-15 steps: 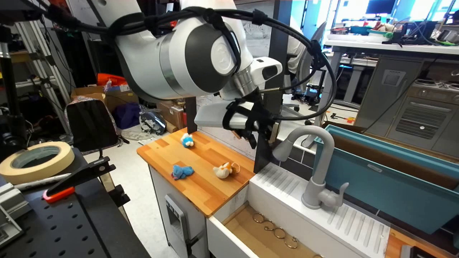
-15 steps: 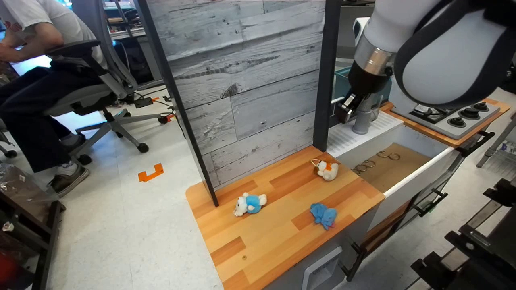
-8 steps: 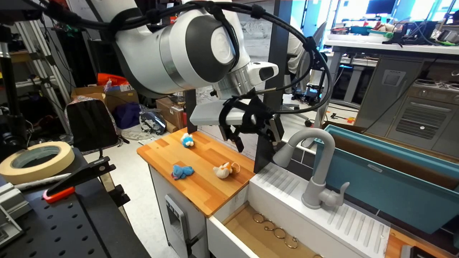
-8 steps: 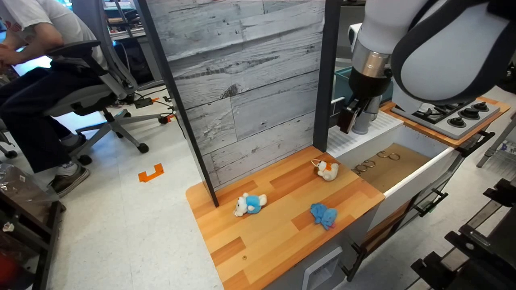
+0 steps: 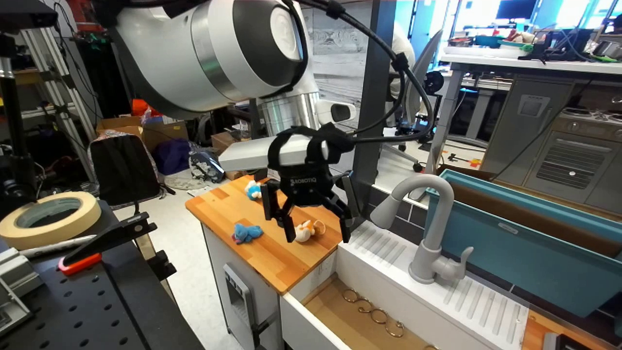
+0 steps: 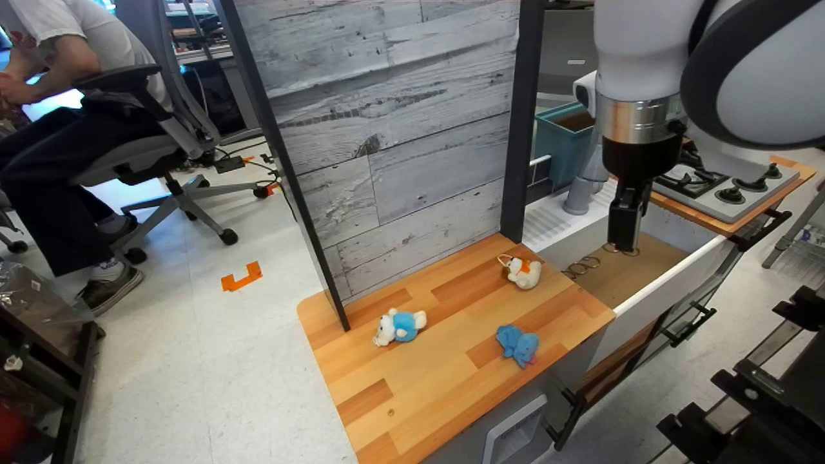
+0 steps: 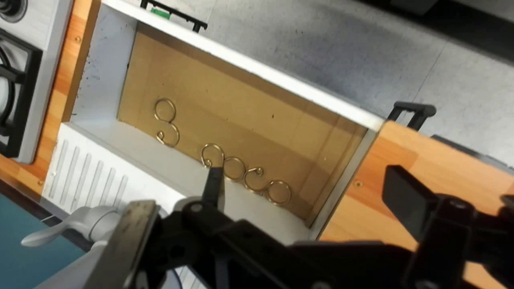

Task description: Move the nozzle to the left

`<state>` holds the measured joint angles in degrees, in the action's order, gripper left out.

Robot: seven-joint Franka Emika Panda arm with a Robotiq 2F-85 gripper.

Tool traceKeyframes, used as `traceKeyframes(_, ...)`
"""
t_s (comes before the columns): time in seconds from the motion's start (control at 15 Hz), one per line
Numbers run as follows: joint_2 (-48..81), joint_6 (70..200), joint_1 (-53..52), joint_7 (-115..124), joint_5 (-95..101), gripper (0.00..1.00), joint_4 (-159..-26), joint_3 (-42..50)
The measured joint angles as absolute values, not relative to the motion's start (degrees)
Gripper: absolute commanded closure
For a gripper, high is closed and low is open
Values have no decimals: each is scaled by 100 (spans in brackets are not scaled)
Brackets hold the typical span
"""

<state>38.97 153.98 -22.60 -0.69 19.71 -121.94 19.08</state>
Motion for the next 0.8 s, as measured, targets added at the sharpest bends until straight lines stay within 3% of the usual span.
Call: traceKeyframes(0.8, 2439, 14537, 202, -2194, 1349, 0, -12771, 232)
